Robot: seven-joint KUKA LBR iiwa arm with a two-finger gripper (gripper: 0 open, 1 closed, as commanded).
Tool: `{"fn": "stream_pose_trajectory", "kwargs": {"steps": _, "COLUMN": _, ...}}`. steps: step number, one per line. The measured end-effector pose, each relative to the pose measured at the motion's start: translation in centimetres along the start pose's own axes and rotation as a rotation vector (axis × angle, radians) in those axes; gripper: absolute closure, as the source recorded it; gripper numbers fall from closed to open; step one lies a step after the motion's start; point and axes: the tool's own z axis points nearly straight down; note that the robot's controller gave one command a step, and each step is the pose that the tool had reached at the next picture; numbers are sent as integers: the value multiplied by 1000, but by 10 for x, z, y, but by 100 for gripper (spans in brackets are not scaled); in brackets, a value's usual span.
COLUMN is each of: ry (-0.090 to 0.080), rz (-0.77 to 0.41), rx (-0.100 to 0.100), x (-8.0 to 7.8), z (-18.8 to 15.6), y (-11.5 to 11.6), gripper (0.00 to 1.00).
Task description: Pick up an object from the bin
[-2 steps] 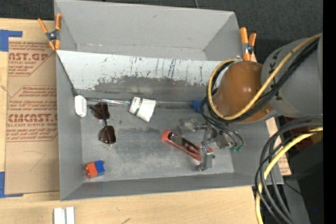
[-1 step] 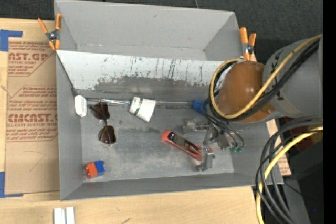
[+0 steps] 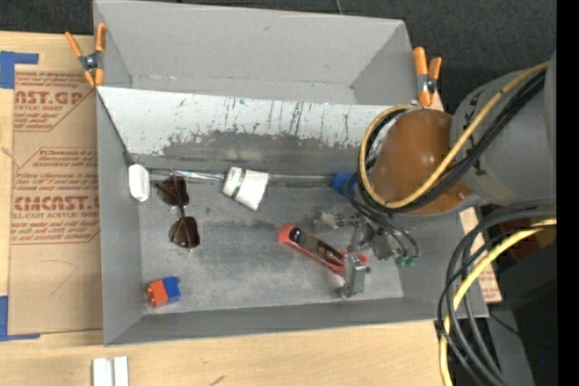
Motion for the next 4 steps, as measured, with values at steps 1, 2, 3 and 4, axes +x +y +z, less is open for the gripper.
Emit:
{"fn": "stream_pose_trajectory", "kwargs": {"steps": 1, "ry": 1, "rz": 45, "rx": -2, "x": 7, "z": 1, "y": 2, "gripper": 0}}
{"fn": "stream_pose_trajectory", "kwargs": {"steps": 2, "ry": 0, "rz": 15, "rx": -1, "x": 4, "z": 1, "y": -5, "gripper": 0}}
{"fn": "stream_pose_trajectory", "kwargs": {"steps": 3, "ry": 2, "rz": 175, "rx": -3, "x": 21, "z": 2, "y": -17, "gripper": 100}}
{"fn": "stream_pose_trajectory", "kwargs": {"steps": 4, "ry": 2, "rz": 175, "rx": -2, "x": 21, "z": 2, "y": -17, "gripper": 100}}
